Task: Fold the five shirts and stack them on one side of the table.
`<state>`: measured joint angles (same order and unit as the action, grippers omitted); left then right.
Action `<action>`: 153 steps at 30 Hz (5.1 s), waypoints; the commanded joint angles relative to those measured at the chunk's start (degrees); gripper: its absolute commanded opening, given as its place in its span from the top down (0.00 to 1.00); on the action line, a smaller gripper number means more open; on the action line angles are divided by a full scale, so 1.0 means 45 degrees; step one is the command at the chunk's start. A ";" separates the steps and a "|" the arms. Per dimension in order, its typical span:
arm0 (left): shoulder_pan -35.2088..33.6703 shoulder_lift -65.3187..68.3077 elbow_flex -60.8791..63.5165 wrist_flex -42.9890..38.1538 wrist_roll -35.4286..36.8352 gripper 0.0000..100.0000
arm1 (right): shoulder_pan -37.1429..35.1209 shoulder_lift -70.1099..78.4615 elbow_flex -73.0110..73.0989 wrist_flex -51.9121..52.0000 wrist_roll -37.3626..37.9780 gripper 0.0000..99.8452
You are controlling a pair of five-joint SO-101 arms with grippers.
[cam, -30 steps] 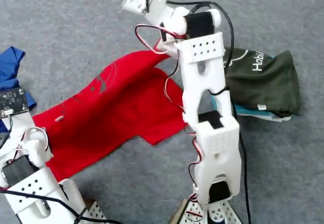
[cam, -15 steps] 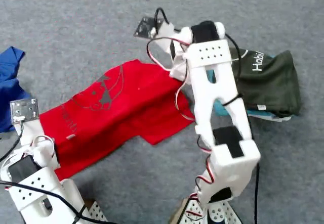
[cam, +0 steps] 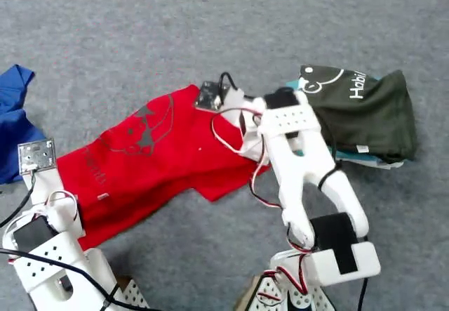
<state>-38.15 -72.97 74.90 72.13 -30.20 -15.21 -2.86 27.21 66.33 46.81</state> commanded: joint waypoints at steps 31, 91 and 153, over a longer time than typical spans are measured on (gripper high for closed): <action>0.0098 -0.0049 -0.6584 0.3849 -0.3302 0.95 | -0.1338 -0.0654 -0.5832 0.4728 -0.1368 1.00; 0.1055 0.9211 -0.1758 -0.7248 0.2325 0.92 | -0.2745 0.3858 -0.7433 0.6603 -0.4923 1.00; 0.0078 0.7590 -0.2950 -0.3282 0.3302 0.97 | -0.1885 0.4151 -1.1419 0.5705 -0.4513 1.00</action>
<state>-37.80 -36.75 59.52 58.42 -16.84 -23.03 24.92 -40.48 97.98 27.21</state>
